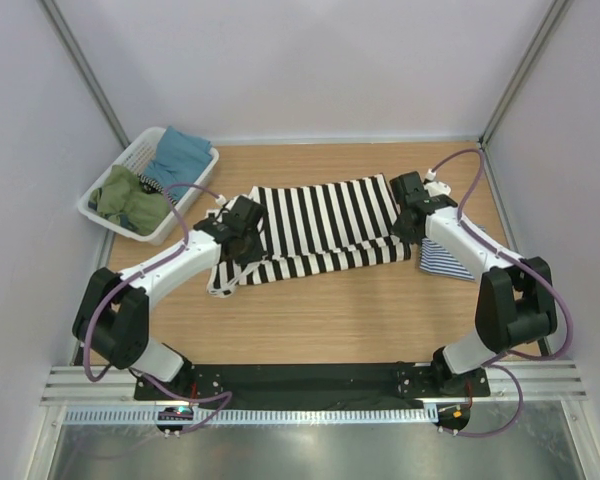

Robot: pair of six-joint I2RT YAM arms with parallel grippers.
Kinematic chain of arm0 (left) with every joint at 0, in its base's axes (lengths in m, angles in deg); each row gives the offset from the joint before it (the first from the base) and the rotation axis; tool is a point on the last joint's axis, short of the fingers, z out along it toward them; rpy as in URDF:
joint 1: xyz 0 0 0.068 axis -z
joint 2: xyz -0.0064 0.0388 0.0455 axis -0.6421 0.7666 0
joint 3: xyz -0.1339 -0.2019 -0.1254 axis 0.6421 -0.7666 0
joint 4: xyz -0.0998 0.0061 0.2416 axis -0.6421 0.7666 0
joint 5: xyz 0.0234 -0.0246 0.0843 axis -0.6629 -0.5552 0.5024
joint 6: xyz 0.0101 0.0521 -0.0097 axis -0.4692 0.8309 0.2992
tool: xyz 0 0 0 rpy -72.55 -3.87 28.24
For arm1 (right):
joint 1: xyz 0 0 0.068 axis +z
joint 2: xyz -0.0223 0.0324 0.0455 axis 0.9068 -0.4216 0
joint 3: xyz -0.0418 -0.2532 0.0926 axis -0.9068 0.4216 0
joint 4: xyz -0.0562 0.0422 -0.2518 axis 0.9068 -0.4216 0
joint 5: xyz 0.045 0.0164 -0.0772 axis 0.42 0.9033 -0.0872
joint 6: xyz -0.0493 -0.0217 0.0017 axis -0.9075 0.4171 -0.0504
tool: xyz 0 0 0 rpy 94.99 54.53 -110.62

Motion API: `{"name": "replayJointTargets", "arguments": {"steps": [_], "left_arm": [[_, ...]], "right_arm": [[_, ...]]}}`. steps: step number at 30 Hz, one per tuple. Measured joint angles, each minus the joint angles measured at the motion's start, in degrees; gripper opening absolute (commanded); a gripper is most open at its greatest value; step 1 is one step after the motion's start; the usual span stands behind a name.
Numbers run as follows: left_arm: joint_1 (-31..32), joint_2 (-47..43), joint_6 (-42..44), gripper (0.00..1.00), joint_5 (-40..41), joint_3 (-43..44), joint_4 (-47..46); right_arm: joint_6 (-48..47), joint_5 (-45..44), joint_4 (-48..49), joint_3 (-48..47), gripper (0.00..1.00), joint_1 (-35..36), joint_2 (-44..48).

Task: Fold and stack the tank tops
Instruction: Fold the tank top

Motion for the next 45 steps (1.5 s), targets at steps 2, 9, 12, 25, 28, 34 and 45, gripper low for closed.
{"name": "replayJointTargets", "arguments": {"steps": [2, 9, 12, 25, 28, 34, 45], "left_arm": [[-0.52, 1.55, 0.42, 0.0, 0.02, 1.64, 0.02], [-2.45, 5.79, 1.77, 0.0, 0.0, 4.87, 0.07], [-3.21, 7.45, 2.23, 0.0, -0.04, 5.92, 0.04], [-5.79, 15.91, 4.9, 0.28, -0.52, 13.44, 0.22], [-6.8, 18.23, 5.55, 0.5, -0.22, 15.85, 0.35], [-7.37, 16.98, 6.27, 0.57, 1.36, 17.38, 1.44], [-2.84, 1.97, 5.86, 0.56, -1.33, -0.09, -0.85]], "right_arm": [[-0.44, 0.11, 0.26, -1.51, 0.02, -0.57, -1.88], [-1.36, 0.83, 1.18, -7.1, 0.03, -1.64, -7.23], [-1.51, 1.03, 1.31, -9.44, 0.04, -1.92, -9.16], [-2.49, 1.33, 3.48, -16.17, 0.4, -3.82, -18.53], [-2.54, 2.12, 4.72, -18.34, 0.73, -5.01, -20.61], [-4.39, 2.54, 7.17, -20.24, 0.66, -6.32, -20.57], [-6.12, 8.76, 13.64, 1.92, 0.5, -6.34, -3.89]]}}
